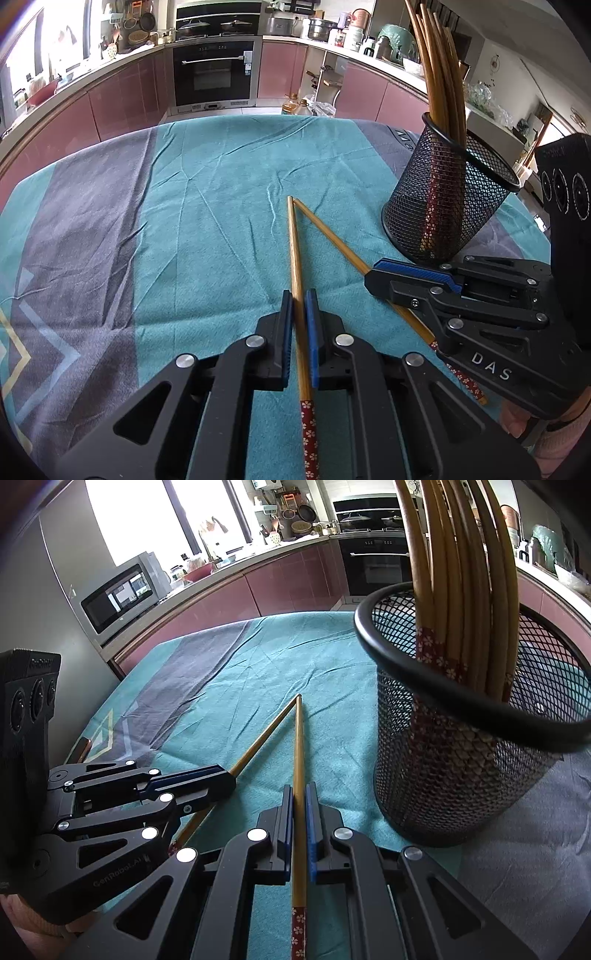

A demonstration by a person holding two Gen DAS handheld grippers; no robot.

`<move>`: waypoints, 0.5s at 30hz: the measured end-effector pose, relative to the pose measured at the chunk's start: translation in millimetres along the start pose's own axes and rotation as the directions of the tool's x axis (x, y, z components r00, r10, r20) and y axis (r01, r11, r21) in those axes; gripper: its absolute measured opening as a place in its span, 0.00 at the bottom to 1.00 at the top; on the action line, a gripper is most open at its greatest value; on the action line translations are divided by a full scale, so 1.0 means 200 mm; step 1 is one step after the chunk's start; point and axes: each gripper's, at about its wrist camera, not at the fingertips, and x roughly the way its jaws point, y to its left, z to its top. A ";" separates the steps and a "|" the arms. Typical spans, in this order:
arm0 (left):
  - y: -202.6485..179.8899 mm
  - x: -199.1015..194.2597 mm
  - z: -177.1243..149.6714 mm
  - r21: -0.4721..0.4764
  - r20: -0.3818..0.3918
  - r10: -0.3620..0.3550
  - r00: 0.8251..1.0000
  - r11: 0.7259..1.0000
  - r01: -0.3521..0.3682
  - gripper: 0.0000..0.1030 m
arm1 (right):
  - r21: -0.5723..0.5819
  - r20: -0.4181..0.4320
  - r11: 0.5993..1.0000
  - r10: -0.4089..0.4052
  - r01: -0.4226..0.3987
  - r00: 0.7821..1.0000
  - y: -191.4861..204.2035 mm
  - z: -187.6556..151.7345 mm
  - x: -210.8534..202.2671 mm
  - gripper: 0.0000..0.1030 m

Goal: Organize utensils
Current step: 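Close the right tool on one chopstick while the left tool grasps the other, then lift both chopsticks upright and carry them over the black mesh cup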

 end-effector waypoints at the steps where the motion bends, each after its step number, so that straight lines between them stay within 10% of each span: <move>1: 0.00 -0.01 0.00 -0.001 0.003 0.000 1.000 1.000 0.000 0.08 | 0.000 0.001 1.000 0.002 -0.002 1.000 0.00 0.00 0.00 0.06; 15: 0.00 -0.13 -0.02 -0.005 0.051 -0.016 0.999 1.000 0.016 0.07 | 0.010 0.047 0.999 0.037 -0.038 0.998 0.02 -0.01 -0.11 0.06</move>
